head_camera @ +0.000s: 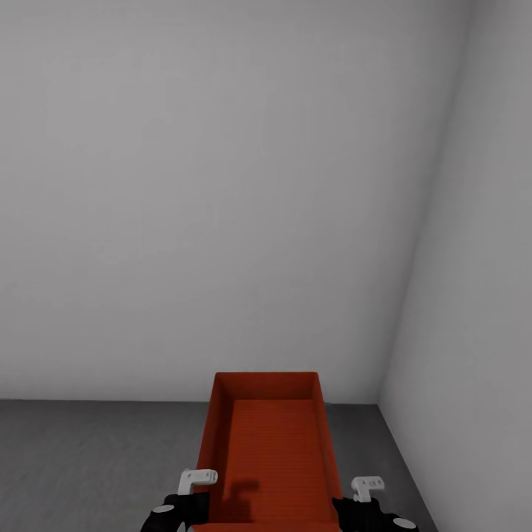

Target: Move the two storage containers from the living room to the garage. In the garage, place one container on the floor and stack the other container on top of it (either order is fine).

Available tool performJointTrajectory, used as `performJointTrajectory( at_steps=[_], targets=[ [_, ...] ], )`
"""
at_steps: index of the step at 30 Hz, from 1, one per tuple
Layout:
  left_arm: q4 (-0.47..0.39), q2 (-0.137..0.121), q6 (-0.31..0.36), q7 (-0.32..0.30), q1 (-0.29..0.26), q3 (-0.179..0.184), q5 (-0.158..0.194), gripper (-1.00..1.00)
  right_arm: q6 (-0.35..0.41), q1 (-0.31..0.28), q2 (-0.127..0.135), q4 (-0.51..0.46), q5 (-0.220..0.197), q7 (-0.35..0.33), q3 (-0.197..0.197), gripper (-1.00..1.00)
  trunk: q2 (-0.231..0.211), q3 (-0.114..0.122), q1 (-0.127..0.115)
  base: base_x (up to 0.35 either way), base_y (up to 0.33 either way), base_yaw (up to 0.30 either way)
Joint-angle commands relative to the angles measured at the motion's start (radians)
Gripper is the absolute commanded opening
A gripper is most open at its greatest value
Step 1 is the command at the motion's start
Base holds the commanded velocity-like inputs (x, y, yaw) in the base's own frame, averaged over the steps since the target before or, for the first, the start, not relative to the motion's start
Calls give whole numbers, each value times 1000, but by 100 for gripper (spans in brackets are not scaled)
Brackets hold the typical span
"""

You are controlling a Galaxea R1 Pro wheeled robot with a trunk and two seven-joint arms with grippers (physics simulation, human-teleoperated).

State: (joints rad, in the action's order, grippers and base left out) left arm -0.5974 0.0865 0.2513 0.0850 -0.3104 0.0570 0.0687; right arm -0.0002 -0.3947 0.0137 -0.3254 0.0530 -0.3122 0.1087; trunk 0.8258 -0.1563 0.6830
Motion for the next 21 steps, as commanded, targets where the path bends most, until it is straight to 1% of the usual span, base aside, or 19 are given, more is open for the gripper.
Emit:
performJointTrajectory(
  at_steps=[1, 4, 15, 16, 21],
  targets=[
    [-34, 22, 6, 9, -1, -2, -3, -100, 0, 0, -6, 2, 9, -8, -36, -100, 1, -2, 1, 327, 0, 0],
    [-35, 22, 6, 9, -1, -2, -3, -100, 0, 0, -6, 2, 10, -8, -37, -100, 1, -2, 1, 127, 0, 0],
    [-34, 22, 6, 9, -1, -2, -3, -100, 0, 0, -6, 2, 7, -10, -35, -100, 1, -2, 1, 11, 0, 0],
    [-34, 22, 6, 9, -1, -2, -3, -100, 0, 0, -6, 2, 7, -10, -35, -100, 1, -2, 1, 112, 0, 0],
    [-35, 22, 6, 9, -1, -2, -3, -100, 0, 0, -6, 2, 7, -8, -35, -100, 1, -2, 1, 307, 0, 0]
  ],
)
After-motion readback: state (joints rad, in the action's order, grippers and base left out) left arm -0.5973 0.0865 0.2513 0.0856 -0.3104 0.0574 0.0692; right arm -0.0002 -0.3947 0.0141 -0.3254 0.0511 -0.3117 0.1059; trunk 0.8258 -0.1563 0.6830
